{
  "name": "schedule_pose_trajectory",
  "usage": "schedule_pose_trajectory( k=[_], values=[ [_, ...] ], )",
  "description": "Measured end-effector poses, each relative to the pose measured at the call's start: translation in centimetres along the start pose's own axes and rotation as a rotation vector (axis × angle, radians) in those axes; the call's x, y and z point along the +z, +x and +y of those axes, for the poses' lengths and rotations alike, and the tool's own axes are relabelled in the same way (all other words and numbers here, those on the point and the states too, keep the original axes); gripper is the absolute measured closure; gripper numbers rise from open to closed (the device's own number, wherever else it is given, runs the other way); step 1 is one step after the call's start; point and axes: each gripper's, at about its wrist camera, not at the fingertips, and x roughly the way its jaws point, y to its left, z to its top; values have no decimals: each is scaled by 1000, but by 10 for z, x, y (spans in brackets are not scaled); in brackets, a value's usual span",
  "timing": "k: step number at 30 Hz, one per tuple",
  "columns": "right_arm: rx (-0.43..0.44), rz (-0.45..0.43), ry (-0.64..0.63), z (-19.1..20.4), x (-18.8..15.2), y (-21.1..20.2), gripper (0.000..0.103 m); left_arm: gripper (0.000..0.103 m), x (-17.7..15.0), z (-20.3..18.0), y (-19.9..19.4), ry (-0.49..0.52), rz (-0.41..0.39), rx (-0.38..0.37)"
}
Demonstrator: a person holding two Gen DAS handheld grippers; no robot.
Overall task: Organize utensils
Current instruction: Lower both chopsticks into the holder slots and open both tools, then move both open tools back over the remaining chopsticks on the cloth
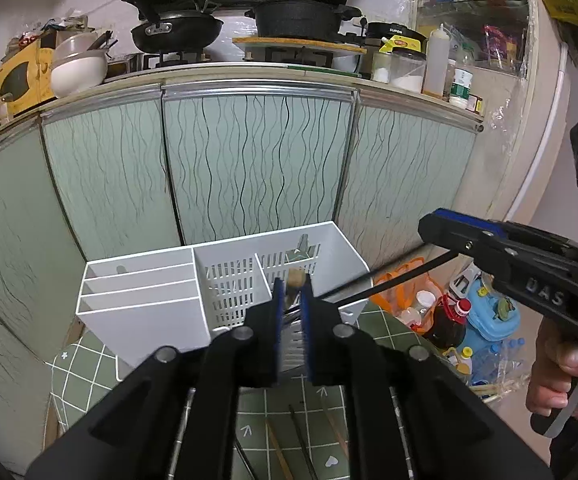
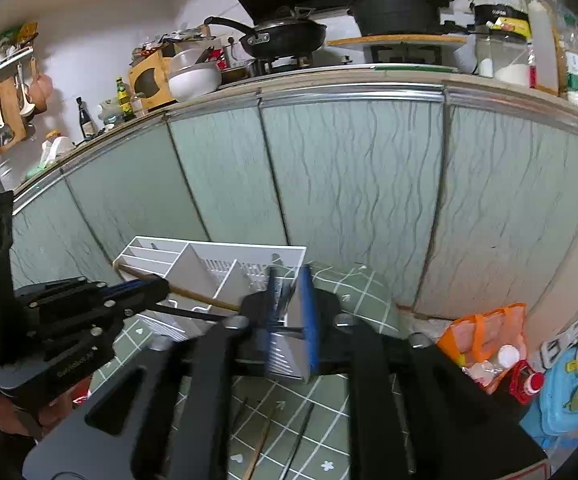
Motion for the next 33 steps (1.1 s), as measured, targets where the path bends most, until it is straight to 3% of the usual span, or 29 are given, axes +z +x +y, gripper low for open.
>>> schedule_pose_trajectory(
  k=[1,3,5,6,9,19,33],
  values=[
    [-1,-8,0,0,0,-4,49,72,0,-1,-3,3,-5,-17],
    [-9,-22,0,-1,-1,-13,41,48,-1,-6,-11,21,-18,-50],
    [-14,-29,-2,-3,-2,-21,29,11,-2,-14,-21,61,-45,-8],
    [-20,-37,-3,-4,-3,-27,23,4,-3,-18,-27,78,-65,26],
    [-29,-52,-14,-5,-8,-42,8,4,-6,-23,-40,112,-85,43],
    [-37,-34,-33,-2,-31,-75,8,4,-29,-6,-77,70,-98,31],
    [-90,-10,-139,29,-81,-97,8,4,-79,1,-119,68,-106,89]
  ],
)
